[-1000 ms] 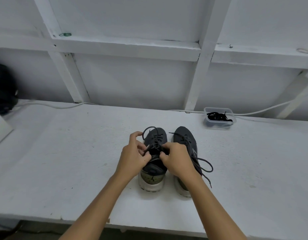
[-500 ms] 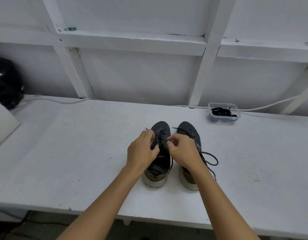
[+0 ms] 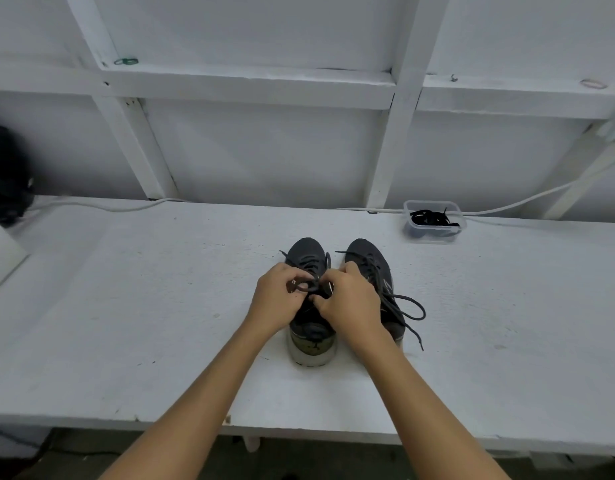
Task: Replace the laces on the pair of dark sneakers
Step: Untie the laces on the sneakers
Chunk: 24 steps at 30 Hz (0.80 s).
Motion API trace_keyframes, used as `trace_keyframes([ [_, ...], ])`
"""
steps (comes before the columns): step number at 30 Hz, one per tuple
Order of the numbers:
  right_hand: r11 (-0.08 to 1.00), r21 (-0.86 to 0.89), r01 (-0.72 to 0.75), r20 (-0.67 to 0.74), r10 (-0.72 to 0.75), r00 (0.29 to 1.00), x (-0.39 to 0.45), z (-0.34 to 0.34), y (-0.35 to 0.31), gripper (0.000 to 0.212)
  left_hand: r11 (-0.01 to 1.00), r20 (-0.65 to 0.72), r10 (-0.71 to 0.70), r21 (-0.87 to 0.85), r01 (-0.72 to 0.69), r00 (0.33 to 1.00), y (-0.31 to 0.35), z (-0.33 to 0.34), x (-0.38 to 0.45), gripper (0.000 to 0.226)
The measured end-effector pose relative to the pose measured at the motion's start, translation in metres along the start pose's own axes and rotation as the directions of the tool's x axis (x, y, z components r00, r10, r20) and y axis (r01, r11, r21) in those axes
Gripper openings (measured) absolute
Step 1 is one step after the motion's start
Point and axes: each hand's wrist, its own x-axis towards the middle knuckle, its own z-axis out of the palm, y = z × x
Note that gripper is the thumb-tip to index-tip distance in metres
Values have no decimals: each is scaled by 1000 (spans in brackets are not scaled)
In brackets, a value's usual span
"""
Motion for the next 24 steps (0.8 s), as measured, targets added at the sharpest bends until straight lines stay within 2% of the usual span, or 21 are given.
trace_keyframes([
  [3, 1000, 12, 2, -30, -2, 1000, 5, 0, -2, 25, 998, -1, -27, -54, 27, 1000, 0, 1, -1, 14],
  [5, 1000, 20, 24, -27, -23, 999, 7, 2, -4, 23, 994, -49, -73, -80, 69, 996, 0, 3, -1, 4],
  [8, 996, 89, 25, -76, -18, 997, 4, 9, -4, 20, 989, -72, -112, -109, 103, 991, 0, 5, 0, 9],
  [12, 968, 250, -5, -131, 39, 991, -1, 14, 1, 17, 931, -5, -196, -313, 185, 981, -5, 1, 1, 6],
  [15, 970, 241, -24, -169, 66, 983, -5, 15, 3, 18, 936, -32, -208, -297, 190, 978, -6, 2, 1, 15],
  [17, 984, 176, -35, -188, 69, 980, -7, 15, 0, 18, 905, 27, -244, -352, 238, 969, -3, 4, 0, 20],
  [19, 984, 169, -53, -166, 81, 983, -6, 14, -3, 18, 856, 137, -262, -423, 296, 955, 6, 1, 0, 10],
  [21, 974, 210, -81, -125, 109, 986, -3, 12, -5, 13, 846, 189, -244, -438, 304, 951, 8, -5, 3, 25],
  [23, 953, 276, -126, -58, 148, 987, 1, 10, -6, 14, 883, 221, -215, -371, 286, 951, 6, -12, 7, 27],
  [24, 934, 326, -150, -24, 166, 986, 2, 8, -5, 15, 915, 252, -190, -304, 264, 949, 2, -14, 8, 18],
])
